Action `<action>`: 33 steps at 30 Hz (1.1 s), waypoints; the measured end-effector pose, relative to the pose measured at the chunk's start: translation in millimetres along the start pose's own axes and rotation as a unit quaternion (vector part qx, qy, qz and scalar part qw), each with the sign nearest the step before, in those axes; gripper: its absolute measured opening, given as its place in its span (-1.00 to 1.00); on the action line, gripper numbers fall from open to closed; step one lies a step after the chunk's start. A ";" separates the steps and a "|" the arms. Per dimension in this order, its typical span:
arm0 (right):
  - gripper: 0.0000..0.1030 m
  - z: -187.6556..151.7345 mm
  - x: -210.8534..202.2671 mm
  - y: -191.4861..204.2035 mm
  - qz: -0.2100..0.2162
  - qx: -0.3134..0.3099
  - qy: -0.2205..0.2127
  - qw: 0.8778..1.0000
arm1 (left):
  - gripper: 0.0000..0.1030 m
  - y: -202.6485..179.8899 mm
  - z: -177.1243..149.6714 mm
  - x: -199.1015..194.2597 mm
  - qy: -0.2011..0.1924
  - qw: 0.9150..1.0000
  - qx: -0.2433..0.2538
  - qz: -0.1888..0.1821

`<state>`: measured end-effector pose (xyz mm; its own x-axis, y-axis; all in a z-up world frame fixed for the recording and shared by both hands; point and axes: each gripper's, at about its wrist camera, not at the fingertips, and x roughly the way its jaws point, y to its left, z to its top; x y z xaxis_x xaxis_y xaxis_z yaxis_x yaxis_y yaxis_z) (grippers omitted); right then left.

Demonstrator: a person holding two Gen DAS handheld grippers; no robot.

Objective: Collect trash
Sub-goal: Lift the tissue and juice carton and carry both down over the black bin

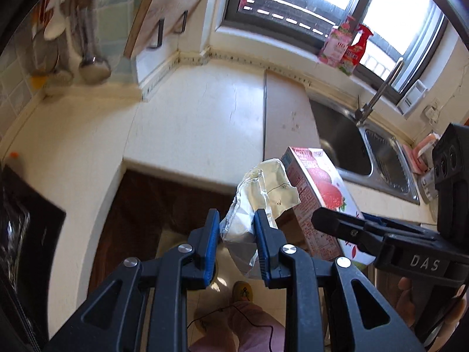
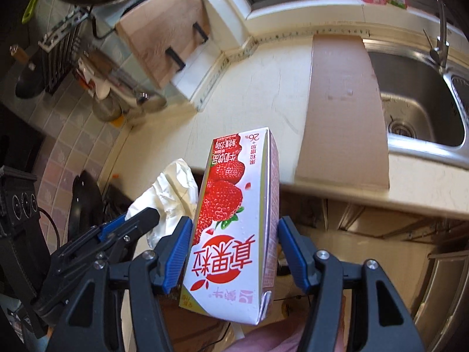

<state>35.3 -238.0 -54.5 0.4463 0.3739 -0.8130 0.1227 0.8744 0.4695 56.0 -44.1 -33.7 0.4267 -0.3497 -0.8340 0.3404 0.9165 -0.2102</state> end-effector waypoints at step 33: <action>0.18 -166.8 429.3 -143.4 -0.070 0.014 0.364 0.929 | 0.40 174.0 -235.9 398.2 0.254 0.947 -0.155 0.122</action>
<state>61.5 -151.3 -528.3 -0.2921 0.3756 -0.8795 0.1611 0.9258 0.3419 87.4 21.9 -522.7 -0.0230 -0.0534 -0.9983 -0.0130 0.9985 -0.0531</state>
